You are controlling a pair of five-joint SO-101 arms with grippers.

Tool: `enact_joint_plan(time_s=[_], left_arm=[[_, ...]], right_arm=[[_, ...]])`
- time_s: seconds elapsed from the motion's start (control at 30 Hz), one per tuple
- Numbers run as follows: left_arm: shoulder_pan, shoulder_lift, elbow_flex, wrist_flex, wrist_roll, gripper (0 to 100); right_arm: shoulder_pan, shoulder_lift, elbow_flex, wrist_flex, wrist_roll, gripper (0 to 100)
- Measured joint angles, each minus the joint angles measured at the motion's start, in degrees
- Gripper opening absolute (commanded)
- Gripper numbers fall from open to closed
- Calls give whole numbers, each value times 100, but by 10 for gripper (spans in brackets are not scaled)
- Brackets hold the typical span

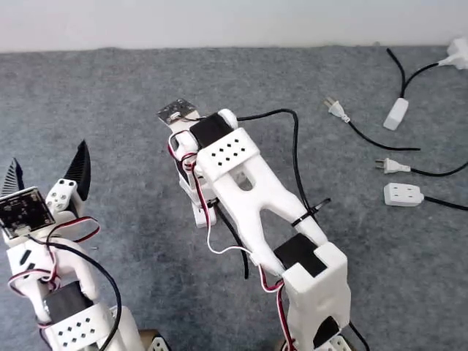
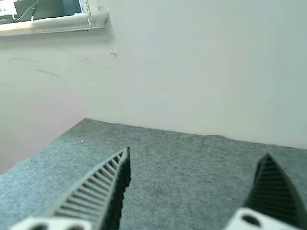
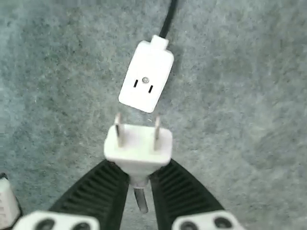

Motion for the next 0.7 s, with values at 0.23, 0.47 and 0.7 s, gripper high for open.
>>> enact_joint_plan(time_s=[0.23, 0.47, 0.7], left_arm=[[299, 0, 62, 0, 0, 397], [809, 0, 255, 0, -229, 397], [1240, 0, 255, 0, -273, 397]], right_arm=[[149, -62, 0, 9, 844, 8], [53, -545, 0, 9, 1574, 8], [-185, -985, 0, 9, 2084, 8]])
